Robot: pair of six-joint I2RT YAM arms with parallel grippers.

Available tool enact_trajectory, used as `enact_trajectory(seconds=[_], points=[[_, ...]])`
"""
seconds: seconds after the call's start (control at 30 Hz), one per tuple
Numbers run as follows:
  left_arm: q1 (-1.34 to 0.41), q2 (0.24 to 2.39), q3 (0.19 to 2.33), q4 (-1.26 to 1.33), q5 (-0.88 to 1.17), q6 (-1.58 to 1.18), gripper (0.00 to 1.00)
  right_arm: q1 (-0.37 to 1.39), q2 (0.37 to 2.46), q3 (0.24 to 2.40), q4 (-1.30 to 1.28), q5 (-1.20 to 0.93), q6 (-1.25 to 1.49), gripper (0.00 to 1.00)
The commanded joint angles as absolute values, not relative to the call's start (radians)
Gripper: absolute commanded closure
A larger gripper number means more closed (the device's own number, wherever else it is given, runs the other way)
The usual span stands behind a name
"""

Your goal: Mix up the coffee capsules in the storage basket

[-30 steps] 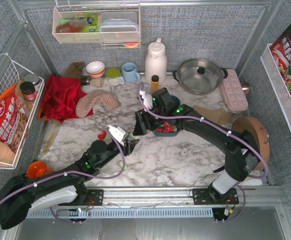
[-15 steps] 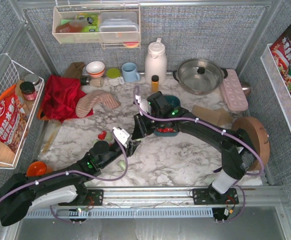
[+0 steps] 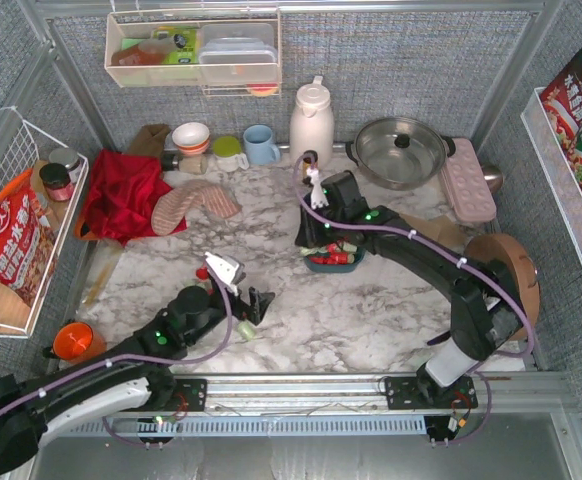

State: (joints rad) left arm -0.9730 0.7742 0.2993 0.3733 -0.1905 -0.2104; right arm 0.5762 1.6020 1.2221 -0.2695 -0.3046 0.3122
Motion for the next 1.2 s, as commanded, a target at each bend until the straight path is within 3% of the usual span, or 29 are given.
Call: enact_trajectory(seconds=[0.0,0.1,0.3,0.4,0.87,1.17], points=[[-0.979,0.668,0.292,0.057,-0.226,-0.409,0.01,0.525,1.607,1.249,-0.25,0.072,0.201,0.93],[-1.017,0.625,0.267,-0.018,-0.252,-0.47,0.01,0.476,1.667,1.3,-0.258,0.185,0.16,0.83],[-1.053,0.724,0.288,-0.062,-0.242,-0.519,0.01,0.406,1.805,1.403,-0.31,0.182,0.148,0.38],[-1.069,0.772,0.304,-0.069,-0.261,-0.532,0.01,0.402,1.824,1.424,-0.339,0.183,0.12,0.26],[-1.132,1.09,0.528,-0.446,-0.393,-0.741,0.01,0.402,1.744,1.342,-0.316,0.051,0.156,0.19],[-1.166,1.177,0.539,-0.417,-0.369,-0.692,0.01,0.402,1.736,1.315,-0.304,0.0,0.169,0.19]])
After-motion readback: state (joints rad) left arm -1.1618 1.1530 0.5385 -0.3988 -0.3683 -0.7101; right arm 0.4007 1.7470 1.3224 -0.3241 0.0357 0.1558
